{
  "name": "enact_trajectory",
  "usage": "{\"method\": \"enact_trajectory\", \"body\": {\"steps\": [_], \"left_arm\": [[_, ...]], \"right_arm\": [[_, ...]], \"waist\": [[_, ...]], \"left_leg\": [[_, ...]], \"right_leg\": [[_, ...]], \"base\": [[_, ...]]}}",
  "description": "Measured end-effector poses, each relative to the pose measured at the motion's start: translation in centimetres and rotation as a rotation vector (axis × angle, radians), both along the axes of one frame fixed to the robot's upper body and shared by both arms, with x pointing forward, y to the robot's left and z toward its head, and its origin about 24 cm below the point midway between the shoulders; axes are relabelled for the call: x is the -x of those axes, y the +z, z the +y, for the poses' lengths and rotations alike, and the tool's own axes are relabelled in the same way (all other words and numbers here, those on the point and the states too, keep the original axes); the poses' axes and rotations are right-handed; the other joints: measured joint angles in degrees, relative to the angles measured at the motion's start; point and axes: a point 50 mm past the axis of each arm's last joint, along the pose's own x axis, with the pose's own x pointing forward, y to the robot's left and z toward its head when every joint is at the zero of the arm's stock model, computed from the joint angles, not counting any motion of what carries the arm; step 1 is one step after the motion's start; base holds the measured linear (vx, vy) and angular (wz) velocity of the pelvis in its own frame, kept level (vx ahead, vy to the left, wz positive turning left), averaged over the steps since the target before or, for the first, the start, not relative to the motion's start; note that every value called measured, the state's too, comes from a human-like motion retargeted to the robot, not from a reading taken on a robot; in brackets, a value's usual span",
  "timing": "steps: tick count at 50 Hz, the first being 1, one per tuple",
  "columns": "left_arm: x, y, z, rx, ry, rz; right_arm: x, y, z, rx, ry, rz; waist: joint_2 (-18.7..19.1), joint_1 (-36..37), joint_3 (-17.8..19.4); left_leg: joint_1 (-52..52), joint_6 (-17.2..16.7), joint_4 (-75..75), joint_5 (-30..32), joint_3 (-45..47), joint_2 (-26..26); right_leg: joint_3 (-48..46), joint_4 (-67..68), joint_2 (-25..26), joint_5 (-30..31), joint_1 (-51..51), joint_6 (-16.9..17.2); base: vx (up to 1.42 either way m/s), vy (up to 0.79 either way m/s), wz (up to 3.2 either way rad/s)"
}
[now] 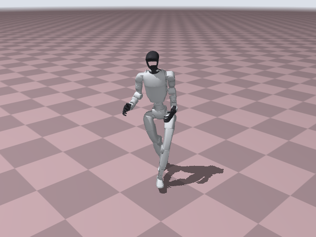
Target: Walk run
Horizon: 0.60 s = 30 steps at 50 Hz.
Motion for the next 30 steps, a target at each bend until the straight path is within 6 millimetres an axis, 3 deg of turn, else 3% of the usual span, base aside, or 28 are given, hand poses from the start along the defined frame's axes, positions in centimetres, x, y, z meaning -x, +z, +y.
{"method": "enact_trajectory", "body": {"steps": [2, 3, 5, 7, 8, 10, 12, 16, 18, 21, 24, 25, 27, 28, 30], "left_arm": [[-0.3, 0.0, -0.2, 0.01, 0.044, -0.002], [-0.5, 0.1, -0.4, 0.019, 0.061, -0.004], [-0.9, 0.1, -0.6, 0.04, 0.086, -0.009], [-1.6, 0.3, -0.7, 0.054, 0.085, -0.021], [-2.3, 0.6, -0.8, 0.063, 0.082, -0.036], [-4.1, 1.3, -1.1, 0.08, 0.077, -0.078], [-6.5, 2.7, -1.5, 0.084, 0.042, -0.152], [-10.2, 5.5, -2.3, 0.086, -0.054, -0.29], [-11.2, 6.6, -2.7, 0.086, -0.104, -0.339], [-11.1, 6.9, -2.7, 0.082, -0.146, -0.364], [-9.6, 6.2, -1.8, 0.072, -0.123, -0.335], [-9.0, 5.8, -1.4, 0.068, -0.104, -0.319], [-7.7, 5.3, -0.3, 0.049, -0.065, -0.287], [-7.1, 5.1, 0.2, 0.035, -0.048, -0.279], [-6.1, 5.4, 1.6, -0.002, -0.029, -0.281]], "right_arm": [[0.2, -0.7, 0.1, -0.002, -0.002, 0.027], [0.5, -1.3, 0.1, -0.007, -0.009, 0.049], [1.4, -3.0, 0.2, -0.02, -0.025, 0.119], [2.9, -5.8, 0.2, -0.03, -0.064, 0.236], [3.8, -7.3, 0.2, -0.029, -0.086, 0.307], [5.6, -10.2, 0.6, -0.03, -0.121, 0.454], [7.5, -12.2, 0.8, -0.056, -0.142, 0.562], [13.2, -14.3, 1.1, -0.113, -0.172, 0.715], [16.4, -14.4, 1.0, -0.092, -0.196, 0.77], [20.2, -13.8, 0.6, -0.017, -0.222, 0.833], [21.4, -13.1, 0.0, 0.012, -0.266, 0.82], [21.2, -12.7, -0.2, 0.008, -0.289, 0.791], [19.4, -11.7, -1.2, -0.001, -0.333, 0.667], [18.1, -11.0, -1.9, 0.004, -0.353, 0.596], [14.7, -9.8, -3.1, 0.024, -0.372, 0.472]], "waist": [[-1.0, 0.7, 0.0], [-2.2, 1.2, 0.0], [-6.1, 3.3, -0.2], [-6.4, 4.4, -0.4], [-5.5, 3.6, -0.1], [-3.1, -0.6, 1.2], [1.4, -2.4, 1.4], [3.8, -2.8, 2.1], [4.3, -4.5, 2.0], [5.9, -9.5, 1.0], [9.2, -15.0, 0.8], [10.4, -16.0, 1.0], [12.5, -16.8, 1.4], [12.2, -17.1, 1.9], [9.6, -17.8, 3.8]], "left_leg": [[-0.3, 0.0, -3.5, 0.3, 0.5, -1.4], [0.3, 2.4, -3.7, 2.5, 2.7, -1.3], [2.4, 4.5, -1.0, -1.0, 7.0, 1.3], [3.5, 4.5, 3.1, -8.0, 2.2, 0.0], [1.9, 4.5, 5.2, -9.5, -6.1, -2.5], [4.0, 4.5, 10.1, -14.4, -9.4, -2.2], [8.0, 4.1, 11.6, -19.5, -12.8, -0.3], [15.7, 2.6, 10.4, -24.0, -15.7, -0.7], [21.6, 2.3, 4.7, -22.9, -17.7, -2.7], [30.7, -0.8, -5.2, -15.8, -20.8, -4.4], [37.9, -7.8, -10.5, 1.8, -21.9, -2.0], [39.9, -9.8, -11.2, 9.0, -21.6, -0.8], [42.4, -14.0, -9.3, 22.3, -21.9, 0.7], [43.0, -16.4, -6.5, 28.1, -22.4, -0.1], [41.7, -19.2, 5.9, 34.5, -22.9, -3.7]], "right_leg": [[-2.4, 1.0, 0.0, 3.6, 2.0, 2.2], [-2.8, 2.0, -0.7, 6.5, 2.5, 4.0], [-3.3, 5.0, -2.8, 15.6, 3.3, 7.5], [-2.8, 11.2, -2.6, 29.2, 2.6, 14.1], [-0.1, 16.4, -0.4, 35.4, 1.0, 17.0], [2.4, 33.8, 4.6, 39.8, -5.5, 19.5], [2.4, 44.2, 8.3, 32.2, -12.2, 17.3], [-0.8, 55.8, 0.6, 16.1, -26.4, 6.7], [-2.0, 54.0, -3.8, 11.1, -33.3, 4.2], [-2.4, 41.5, -7.4, 7.9, -40.2, 5.7], [2.9, 23.8, -6.7, 7.0, -42.5, 9.8], [6.0, 17.9, -6.0, 6.1, -42.2, 10.9], [6.7, 10.9, -6.3, 4.8, -40.8, 9.6], [6.2, 9.7, -6.8, 4.9, -39.7, 8.5], [5.4, 11.7, -8.7, 10.5, -35.9, 10.6]], "base": [[1.3, -0.15, 0.03], [1.19, -0.3, -0.23], [1.39, -0.44, -0.6], [1.71, -0.02, 0.01], [1.42, 0.1, 1.12], [1.22, -0.01, 1.88], [1.35, -0.07, 1.3], [1.39, -0.2, 0.81], [1.64, -0.28, 1.63], [1.4, -0.28, 1.79], [1.54, -0.33, 1.28], [1.56, -0.34, 0.31], [1.78, -0.43, -0.11], [1.77, -0.45, -0.18], [1.62, -0.41, -0.42]]}}
